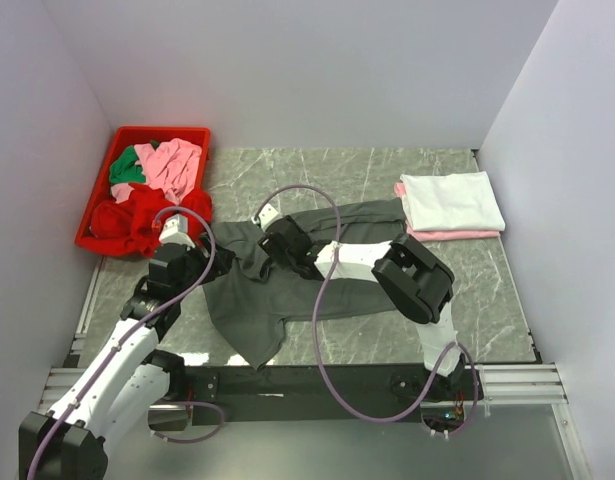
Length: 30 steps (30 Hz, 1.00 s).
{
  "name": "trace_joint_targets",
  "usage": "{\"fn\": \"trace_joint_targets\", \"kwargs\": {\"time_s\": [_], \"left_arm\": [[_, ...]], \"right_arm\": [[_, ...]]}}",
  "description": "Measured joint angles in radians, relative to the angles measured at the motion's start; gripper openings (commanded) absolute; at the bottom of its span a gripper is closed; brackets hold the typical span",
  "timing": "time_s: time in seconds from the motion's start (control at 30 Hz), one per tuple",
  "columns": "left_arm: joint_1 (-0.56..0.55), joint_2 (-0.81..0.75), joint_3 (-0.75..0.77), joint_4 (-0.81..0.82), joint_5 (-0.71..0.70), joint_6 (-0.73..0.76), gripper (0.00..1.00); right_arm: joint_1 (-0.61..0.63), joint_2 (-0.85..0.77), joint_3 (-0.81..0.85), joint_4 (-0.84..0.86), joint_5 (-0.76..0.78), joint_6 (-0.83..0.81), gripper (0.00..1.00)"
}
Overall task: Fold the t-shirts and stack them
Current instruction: Fold the tshirt
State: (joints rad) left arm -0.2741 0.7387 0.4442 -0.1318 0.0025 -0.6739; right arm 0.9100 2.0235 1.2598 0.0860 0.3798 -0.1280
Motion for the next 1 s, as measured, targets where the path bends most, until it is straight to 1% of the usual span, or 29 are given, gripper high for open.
{"fn": "trace_joint_targets", "kwargs": {"time_s": [0.2, 0.43, 0.67, 0.83, 0.9, 1.0], "left_arm": [[0.0, 0.012, 0.0, 0.002, 0.002, 0.0, 0.73], [0.0, 0.019, 0.0, 0.011, 0.012, 0.0, 0.73], [0.001, 0.029, 0.0, 0.016, 0.027, 0.002, 0.73], [0.001, 0.038, 0.0, 0.017, 0.034, 0.005, 0.73], [0.001, 0.046, 0.0, 0.017, 0.039, 0.005, 0.73], [0.001, 0.056, 0.0, 0.018, 0.051, 0.006, 0.73]], "right_arm": [[-0.001, -0.028, -0.031, 0.003, 0.035, -0.01, 0.59], [-0.018, -0.038, -0.04, -0.003, 0.058, -0.015, 0.57], [-0.029, -0.091, -0.087, -0.004, 0.068, -0.031, 0.6], [-0.031, -0.111, -0.092, -0.015, 0.063, -0.05, 0.61], [-0.034, -0.115, -0.092, -0.03, 0.047, -0.053, 0.63], [-0.036, -0.119, -0.088, -0.073, -0.02, -0.055, 0.66]]}}
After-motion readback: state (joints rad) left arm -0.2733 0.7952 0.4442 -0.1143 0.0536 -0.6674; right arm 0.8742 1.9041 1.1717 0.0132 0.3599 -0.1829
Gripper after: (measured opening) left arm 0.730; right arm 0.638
